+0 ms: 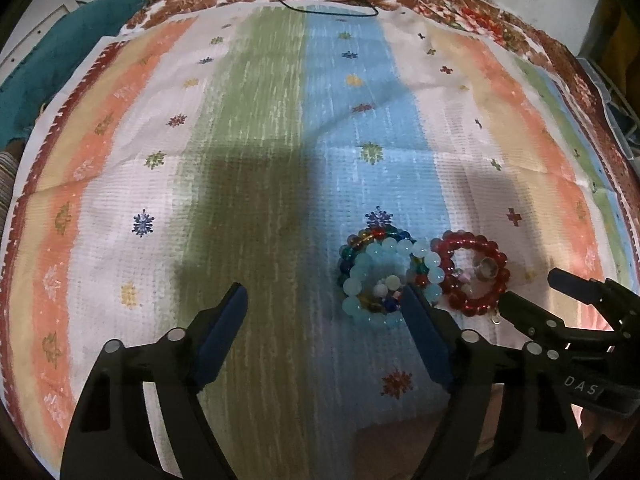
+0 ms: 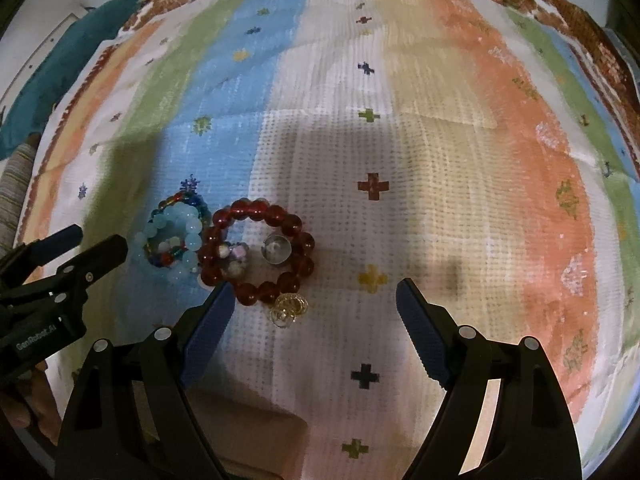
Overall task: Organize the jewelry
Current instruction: 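Grasp the red beaded bracelet with the right tool while the left grasps the light blue bracelet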
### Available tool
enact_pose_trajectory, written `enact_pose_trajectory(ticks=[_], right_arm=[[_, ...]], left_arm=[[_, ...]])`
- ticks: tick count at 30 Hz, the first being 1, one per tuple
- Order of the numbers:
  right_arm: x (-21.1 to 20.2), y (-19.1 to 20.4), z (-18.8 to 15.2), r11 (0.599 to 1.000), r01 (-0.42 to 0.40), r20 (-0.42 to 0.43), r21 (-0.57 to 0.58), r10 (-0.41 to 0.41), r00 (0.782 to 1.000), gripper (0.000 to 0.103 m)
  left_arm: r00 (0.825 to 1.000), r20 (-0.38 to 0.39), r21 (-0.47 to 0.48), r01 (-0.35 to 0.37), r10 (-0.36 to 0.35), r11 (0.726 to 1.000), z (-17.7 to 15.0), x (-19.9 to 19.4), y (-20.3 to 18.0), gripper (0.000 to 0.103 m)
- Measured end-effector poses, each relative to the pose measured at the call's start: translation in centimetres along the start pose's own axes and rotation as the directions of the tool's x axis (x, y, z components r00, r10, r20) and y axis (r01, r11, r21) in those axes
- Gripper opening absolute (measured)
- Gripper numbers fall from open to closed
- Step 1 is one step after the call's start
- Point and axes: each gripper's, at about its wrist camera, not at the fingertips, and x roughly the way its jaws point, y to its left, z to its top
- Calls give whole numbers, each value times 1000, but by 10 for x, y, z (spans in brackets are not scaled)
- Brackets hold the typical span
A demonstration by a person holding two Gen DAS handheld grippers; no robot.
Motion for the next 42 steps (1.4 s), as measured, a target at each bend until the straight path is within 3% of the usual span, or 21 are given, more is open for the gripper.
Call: enact_pose_trajectory(ticks=[9,12,14,16,19,24,28,30,42], right_arm=[[11,1,8,1000,-5,-22,0,5,1000,83],[16,2,10,1000,3,-27,-7,-3,1000,83],[18,3,10,1000,7,-27,-12,-7,1000,82],[20,5,11,1000,7,-29,-21,-7,1000,72],[20,5,13,1000,18,-35,-14,-18,999,61],[23,5,15,999,33,-41,-21,-33,999,51],[24,10,14,999,16,-50,-38,-18,999,23],[24,12,13,999,8,-54,-35,-10,998,15],[6,9,8,999,1,-13,-52,-1,1000,14]], left_arm=[[1000,-27,27,5,-4,1000,5,15,-5,63],[999,-41,41,8,-6,999,4,21,-7,56],[999,-48,47,8,-6,999,4,23,-8,44],[998,-58,49,6,-3,999,3,27,-7,38],[998,-58,50,10,-7,999,2,28,-6,38],[998,-63,57,28,-24,998,0,30,-9,25],[997,-68,61,41,-37,997,-1,30,-12,12],[997,-71,68,34,-29,997,-2,29,-14,11],[998,-41,58,45,-43,997,5,9,-15,11]])
